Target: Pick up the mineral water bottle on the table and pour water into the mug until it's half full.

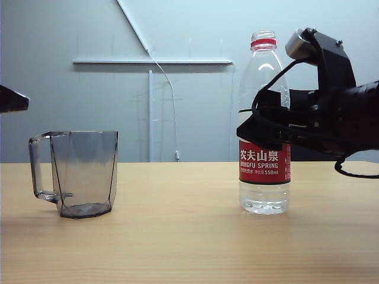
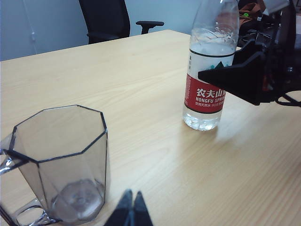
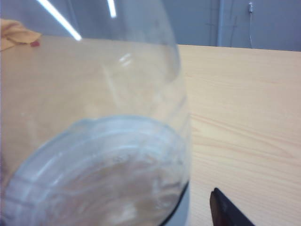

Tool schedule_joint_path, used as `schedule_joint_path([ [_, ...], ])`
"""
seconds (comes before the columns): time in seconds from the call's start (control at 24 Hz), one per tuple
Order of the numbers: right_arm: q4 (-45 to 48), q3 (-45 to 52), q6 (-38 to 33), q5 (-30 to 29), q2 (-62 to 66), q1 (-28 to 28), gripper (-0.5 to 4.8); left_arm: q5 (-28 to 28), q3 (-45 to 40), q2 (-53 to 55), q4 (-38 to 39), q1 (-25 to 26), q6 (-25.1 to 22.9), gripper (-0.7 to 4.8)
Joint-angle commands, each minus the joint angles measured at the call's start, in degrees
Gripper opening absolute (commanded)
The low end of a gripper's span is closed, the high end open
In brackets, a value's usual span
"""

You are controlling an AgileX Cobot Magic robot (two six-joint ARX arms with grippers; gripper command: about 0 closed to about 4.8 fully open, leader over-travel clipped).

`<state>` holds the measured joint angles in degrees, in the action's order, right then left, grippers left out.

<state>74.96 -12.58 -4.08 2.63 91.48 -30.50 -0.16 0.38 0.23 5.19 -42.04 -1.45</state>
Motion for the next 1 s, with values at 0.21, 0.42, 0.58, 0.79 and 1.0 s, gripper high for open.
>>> schedule_joint_path([
  [0.21,3.54,-0.57,-0.52,0.15,1.20,-0.02,4.79,0.20,0.11,0.11,-0.55,-0.02,0.17,-0.02],
  [0.42,3.72,-1.68,-0.57,-0.31,1.20,-0.04,3.59,0.20,0.13,0.11,-0.52,-0.02,0.17,-0.02],
  [0.58,3.28,-2.78,-0.57,-1.33,1.20,-0.04,3.29,0.22,0.13,0.11,-0.52,-0.02,0.17,-0.02],
  [0.79,3.28,-3.61,-0.37,-1.29,1.18,-0.04,2.50,0.22,0.13,0.11,-0.55,0.09,0.17,-0.02],
  [1.0,3.34,-3.76,0.87,-1.31,1.03,-0.11,2.50,0.24,0.13,0.11,-0.55,1.77,0.17,-0.02],
])
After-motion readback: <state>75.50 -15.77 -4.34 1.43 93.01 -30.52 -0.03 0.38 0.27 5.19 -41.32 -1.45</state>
